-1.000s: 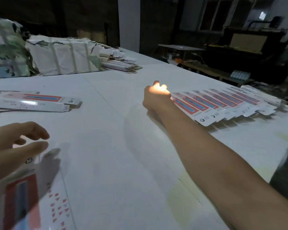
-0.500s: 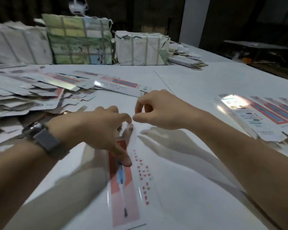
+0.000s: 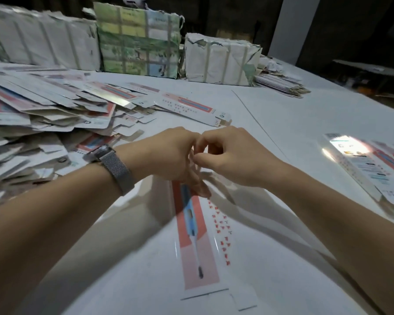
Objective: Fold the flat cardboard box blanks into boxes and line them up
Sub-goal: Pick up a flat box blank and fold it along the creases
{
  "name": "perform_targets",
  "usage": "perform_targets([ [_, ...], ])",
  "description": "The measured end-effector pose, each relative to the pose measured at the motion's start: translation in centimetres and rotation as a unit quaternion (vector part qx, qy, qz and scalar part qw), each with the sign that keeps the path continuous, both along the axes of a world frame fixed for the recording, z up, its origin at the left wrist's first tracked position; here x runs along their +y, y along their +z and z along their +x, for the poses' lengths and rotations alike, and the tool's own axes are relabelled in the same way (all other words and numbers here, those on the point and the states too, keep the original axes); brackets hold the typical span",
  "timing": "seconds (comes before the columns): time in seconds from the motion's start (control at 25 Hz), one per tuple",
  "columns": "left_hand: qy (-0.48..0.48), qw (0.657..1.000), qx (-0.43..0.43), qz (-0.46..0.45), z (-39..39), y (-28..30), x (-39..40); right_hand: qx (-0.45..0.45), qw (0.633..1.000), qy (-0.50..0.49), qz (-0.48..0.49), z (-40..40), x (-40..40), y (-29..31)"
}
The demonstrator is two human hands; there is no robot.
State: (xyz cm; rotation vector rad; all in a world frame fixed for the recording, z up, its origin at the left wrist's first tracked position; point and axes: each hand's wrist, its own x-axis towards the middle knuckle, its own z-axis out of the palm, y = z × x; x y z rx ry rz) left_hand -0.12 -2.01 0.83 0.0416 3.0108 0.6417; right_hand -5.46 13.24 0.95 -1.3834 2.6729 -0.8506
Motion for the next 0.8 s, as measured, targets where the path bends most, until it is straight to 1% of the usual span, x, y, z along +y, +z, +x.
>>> perform_targets([
  [0.08, 0.018, 0.998, 0.035, 0.049, -0.1, -0.4, -0.2, -0.017, 0.999, -0.011, -0.027, -0.3, 0.0, 0.0],
  [0.16, 0.046, 0.989, 0.068, 0.12, -0.2, -0.6, -0.4, -0.039, 0.998, -0.012, -0.051, -0.5, 0.1, -0.1],
  [0.24, 0.062, 0.977, 0.084, 0.187, -0.3, -0.7, -0.5, -0.055, 0.997, -0.01, -0.062, -0.5, 0.1, -0.2],
  [0.32, 0.063, 0.955, 0.094, 0.274, -0.2, -0.5, -0.2, -0.084, 0.993, -0.014, -0.083, -0.5, -0.1, -0.2],
  [0.4, 0.072, 0.912, 0.105, 0.391, -0.1, -0.1, 0.1, -0.1, 0.986, -0.035, -0.132, -0.5, -0.1, 0.0],
  [0.48, 0.106, 0.853, 0.132, 0.494, 0.1, 0.7, 0.3, -0.078, 0.979, -0.064, -0.179, -0.4, -0.1, 0.5],
  [0.56, 0.145, 0.8, 0.165, 0.558, 0.3, 1.9, 0.5, -0.085, 0.971, -0.08, -0.209, 0.1, 0.0, 1.1],
  [0.64, 0.171, 0.755, 0.203, 0.599, 0.7, 3.5, 0.7, -0.121, 0.968, -0.075, -0.205, 1.1, 0.0, 1.9],
  [0.68, 0.172, 0.735, 0.217, 0.619, 1.0, 4.2, 1.0, -0.126, 0.97, -0.068, -0.195, 1.7, 0.0, 2.3],
  [0.72, 0.162, 0.718, 0.223, 0.639, 1.2, 4.9, 1.3, -0.12, 0.973, -0.064, -0.189, 2.2, 0.0, 2.7],
  [0.76, 0.146, 0.709, 0.22, 0.654, 1.6, 5.4, 1.8, -0.111, 0.973, -0.062, -0.192, 2.7, 0.1, 3.0],
  [0.8, 0.123, 0.71, 0.212, 0.66, 1.9, 5.8, 2.2, -0.101, 0.972, -0.061, -0.205, 3.1, 0.2, 3.4],
])
